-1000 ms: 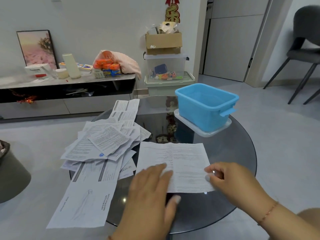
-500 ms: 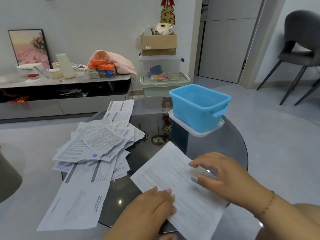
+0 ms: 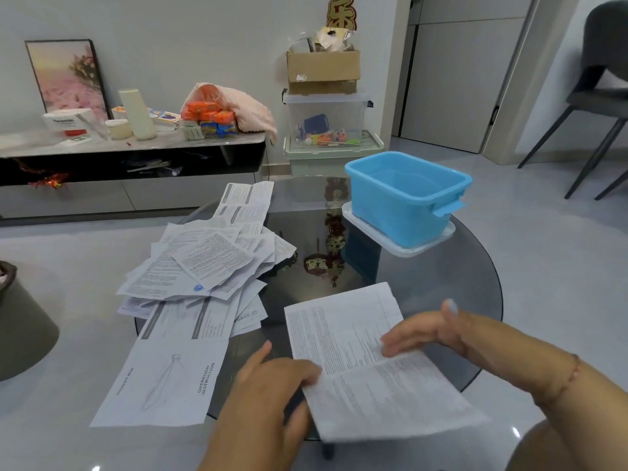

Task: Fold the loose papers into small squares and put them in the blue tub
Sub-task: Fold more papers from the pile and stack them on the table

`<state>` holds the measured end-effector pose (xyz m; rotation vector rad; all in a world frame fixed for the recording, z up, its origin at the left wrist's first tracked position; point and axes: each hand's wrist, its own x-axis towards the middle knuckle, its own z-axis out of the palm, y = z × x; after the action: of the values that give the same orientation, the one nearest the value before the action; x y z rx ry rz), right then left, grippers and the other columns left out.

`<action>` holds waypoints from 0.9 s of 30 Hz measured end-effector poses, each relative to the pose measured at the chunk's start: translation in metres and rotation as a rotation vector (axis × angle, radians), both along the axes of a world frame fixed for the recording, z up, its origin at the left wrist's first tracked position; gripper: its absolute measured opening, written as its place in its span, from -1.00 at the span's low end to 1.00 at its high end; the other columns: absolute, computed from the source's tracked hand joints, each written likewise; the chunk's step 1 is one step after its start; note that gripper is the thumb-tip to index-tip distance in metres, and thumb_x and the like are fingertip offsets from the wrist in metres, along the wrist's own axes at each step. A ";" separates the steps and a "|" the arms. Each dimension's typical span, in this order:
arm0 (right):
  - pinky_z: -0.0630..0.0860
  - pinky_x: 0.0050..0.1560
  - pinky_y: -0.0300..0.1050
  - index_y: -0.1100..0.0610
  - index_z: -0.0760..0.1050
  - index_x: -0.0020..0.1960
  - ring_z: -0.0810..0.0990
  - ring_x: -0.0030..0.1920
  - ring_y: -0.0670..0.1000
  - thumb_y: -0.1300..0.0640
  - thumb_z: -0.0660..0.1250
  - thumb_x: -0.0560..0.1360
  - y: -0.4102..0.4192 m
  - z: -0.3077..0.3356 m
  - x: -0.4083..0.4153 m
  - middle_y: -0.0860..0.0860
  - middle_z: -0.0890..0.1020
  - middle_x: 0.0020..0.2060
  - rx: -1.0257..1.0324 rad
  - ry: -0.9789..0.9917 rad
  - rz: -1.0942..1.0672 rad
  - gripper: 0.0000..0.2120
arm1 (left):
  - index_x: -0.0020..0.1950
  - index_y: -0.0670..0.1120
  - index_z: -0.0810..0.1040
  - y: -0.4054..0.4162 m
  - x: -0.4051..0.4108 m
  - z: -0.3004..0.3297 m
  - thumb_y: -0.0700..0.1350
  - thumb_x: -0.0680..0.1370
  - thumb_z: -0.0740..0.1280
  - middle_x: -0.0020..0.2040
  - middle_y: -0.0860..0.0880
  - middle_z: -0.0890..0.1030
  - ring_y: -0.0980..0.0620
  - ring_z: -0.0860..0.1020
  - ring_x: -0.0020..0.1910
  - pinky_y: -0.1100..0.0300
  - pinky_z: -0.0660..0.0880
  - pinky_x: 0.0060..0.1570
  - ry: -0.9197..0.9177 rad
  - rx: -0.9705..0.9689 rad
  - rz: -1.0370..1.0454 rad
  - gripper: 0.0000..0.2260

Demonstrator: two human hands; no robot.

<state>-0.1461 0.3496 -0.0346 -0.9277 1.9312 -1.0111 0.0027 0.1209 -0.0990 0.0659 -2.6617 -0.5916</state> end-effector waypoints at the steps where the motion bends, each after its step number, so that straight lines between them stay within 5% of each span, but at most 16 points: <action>1: 0.16 0.38 -0.23 0.04 0.58 0.16 0.50 0.24 -0.12 -0.72 0.00 -0.06 0.003 -0.003 0.000 -0.05 0.61 0.16 -0.044 -0.051 0.015 0.12 | -0.12 0.20 0.47 -0.002 0.001 -0.005 0.01 0.37 0.26 -0.15 0.29 0.52 0.33 0.40 0.12 0.42 0.28 0.24 0.022 0.022 -0.007 -0.87; 4: 0.34 0.36 -0.09 0.05 0.64 0.10 0.57 0.20 -0.03 -0.58 0.34 0.01 0.006 -0.012 -0.013 0.01 0.64 0.13 -0.235 -0.268 -0.225 -0.10 | -0.19 0.32 0.39 -0.001 -0.007 0.000 0.08 0.43 0.35 -0.28 0.27 0.44 0.20 0.43 -0.11 0.26 0.40 0.01 -0.003 0.178 0.121 -0.84; 6: 0.43 0.27 -0.18 0.00 0.58 0.20 0.56 0.21 -0.05 -0.49 0.32 0.21 0.005 -0.013 -0.012 -0.04 0.62 0.17 -0.247 -0.184 -0.176 -0.25 | -0.25 0.24 0.42 0.000 -0.009 0.000 0.06 0.44 0.40 -0.23 0.20 0.50 0.20 0.43 -0.14 0.35 0.34 -0.11 0.011 0.256 0.172 -0.83; 8: 0.50 0.19 -0.20 -0.03 0.55 0.21 0.59 0.15 -0.09 -0.26 0.38 0.34 -0.005 -0.011 -0.006 -0.10 0.63 0.13 -0.185 -0.080 -0.250 -0.48 | -0.28 0.18 0.47 0.003 -0.010 0.001 -0.01 0.43 0.45 -0.15 0.26 0.53 0.21 0.43 -0.11 0.37 0.29 0.02 0.020 0.314 0.216 -0.81; 11: 0.62 -0.05 -0.19 0.06 0.59 0.01 0.67 -0.10 -0.15 0.10 0.44 0.42 -0.023 -0.019 -0.003 -0.14 0.70 -0.13 -0.139 0.095 -0.551 -0.83 | -0.24 0.21 0.45 0.010 -0.012 0.008 0.02 0.42 0.44 -0.35 0.19 0.54 0.23 0.43 -0.12 0.25 0.34 0.04 0.041 0.332 0.305 -0.82; 14: 0.63 -0.19 -0.15 0.03 0.51 -0.11 0.66 -0.25 -0.14 0.08 0.45 0.41 -0.036 -0.025 0.001 -0.15 0.68 -0.30 -0.026 0.301 -0.694 -0.87 | -0.10 0.22 0.42 0.015 -0.015 0.013 0.08 0.43 0.41 -0.25 0.33 0.55 0.24 0.44 -0.10 0.12 0.40 0.03 0.021 0.336 0.355 -0.82; 19: 0.39 -0.37 -0.31 -0.12 0.26 0.11 0.57 -0.32 -0.09 0.00 0.47 0.38 -0.044 -0.032 0.001 -0.05 0.55 -0.36 0.071 0.493 -0.744 -0.55 | 0.07 0.27 0.24 0.021 -0.017 0.018 0.10 0.40 0.43 -0.38 0.24 0.55 0.17 0.49 -0.09 0.07 0.44 0.09 -0.014 0.392 0.432 -0.59; 27: 0.23 -0.47 -0.36 -0.13 0.57 -0.12 0.43 -0.39 -0.13 -0.05 0.43 0.43 -0.048 -0.031 -0.004 -0.09 0.47 -0.42 0.195 0.596 -0.639 -0.94 | -0.06 0.20 0.42 0.014 -0.019 0.014 0.01 0.42 0.43 -0.36 0.20 0.49 0.18 0.39 -0.16 0.17 0.39 -0.12 -0.041 0.220 0.393 -0.78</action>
<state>-0.1501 0.3014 -0.0653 -0.5292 2.8866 -0.9128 -0.0161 0.1348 -0.0851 0.6522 -2.5092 -0.7477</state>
